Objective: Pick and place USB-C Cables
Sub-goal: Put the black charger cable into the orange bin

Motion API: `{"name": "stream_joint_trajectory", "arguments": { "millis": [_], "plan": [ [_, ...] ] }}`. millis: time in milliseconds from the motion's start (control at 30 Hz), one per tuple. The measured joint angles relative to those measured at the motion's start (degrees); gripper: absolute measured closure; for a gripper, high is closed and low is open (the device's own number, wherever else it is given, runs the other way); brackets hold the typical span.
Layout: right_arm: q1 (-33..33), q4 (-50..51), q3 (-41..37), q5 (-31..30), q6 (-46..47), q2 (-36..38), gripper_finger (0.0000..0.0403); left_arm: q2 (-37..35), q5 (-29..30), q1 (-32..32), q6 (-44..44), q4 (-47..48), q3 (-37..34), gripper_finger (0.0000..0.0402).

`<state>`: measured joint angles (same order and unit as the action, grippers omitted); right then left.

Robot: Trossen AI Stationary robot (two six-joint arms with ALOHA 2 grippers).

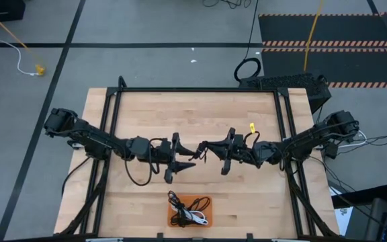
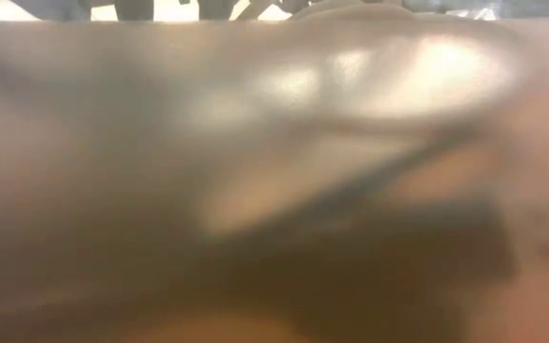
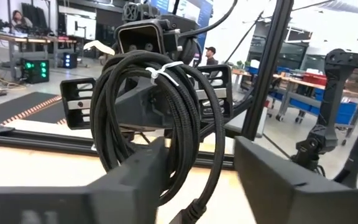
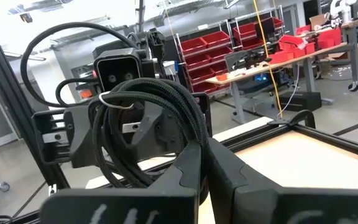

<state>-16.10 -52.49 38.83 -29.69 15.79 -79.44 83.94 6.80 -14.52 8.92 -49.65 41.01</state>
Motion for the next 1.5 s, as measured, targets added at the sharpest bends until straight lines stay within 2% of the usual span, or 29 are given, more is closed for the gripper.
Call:
{"name": "stream_joint_trajectory", "arguments": {
  "millis": [233, 300, 467, 600, 767, 933, 1033, 1167, 1367, 1500],
  "plan": [
    [0.0, 0.0, 0.0, 1.3, 0.3, 0.0, 0.0403, 0.0, -2.3, 0.0, 0.1, -0.2, 0.0, 0.0365],
    [0.0, 0.0, 0.0, 1.6, 1.1, 0.0, 0.0403, 0.0, -2.3, 0.0, 0.1, -0.3, 0.0, 0.0387],
    [0.0, 0.4, 0.0, 1.8, 1.5, 0.0, 0.0403, 0.0, -3.3, 0.0, 0.2, -0.3, 0.0, 0.0381],
    [0.0, 0.5, 0.0, 3.1, 0.2, 0.0, 0.0391, 0.0, -4.4, -0.2, 1.0, -0.1, 0.0, 0.0392],
    [0.0, 0.6, 0.0, 7.1, -0.4, 0.0, 0.033, 0.0, -5.0, -1.0, 1.8, 0.0, 0.0, 0.0384],
    [-0.1, 2.5, 0.0, 7.5, 0.7, 0.7, 0.0252, 0.0, -4.9, -1.9, 1.8, 0.1, 0.0, 0.0393],
    [-0.1, 7.4, 0.0, 7.9, 4.4, 2.7, 0.0212, 0.0, -4.8, -2.5, 1.8, 0.2, 0.0, 0.0393],
    [-0.1, 16.6, 0.0, 14.7, 9.0, 7.0, 0.0178, 0.0, -4.7, -3.2, 1.7, 0.2, 0.0, 0.0385],
    [-0.1, 29.3, 0.0, 20.8, 15.3, 14.6, 0.0168, 0.0, -4.8, -4.3, 3.1, 0.7, 0.0, 0.0394],
    [-0.1, 37.6, 0.0, 20.9, 16.3, 19.7, 0.0173, 0.0, -8.6, -6.9, 6.4, 3.9, 0.0, 0.0385]
  ]
}}
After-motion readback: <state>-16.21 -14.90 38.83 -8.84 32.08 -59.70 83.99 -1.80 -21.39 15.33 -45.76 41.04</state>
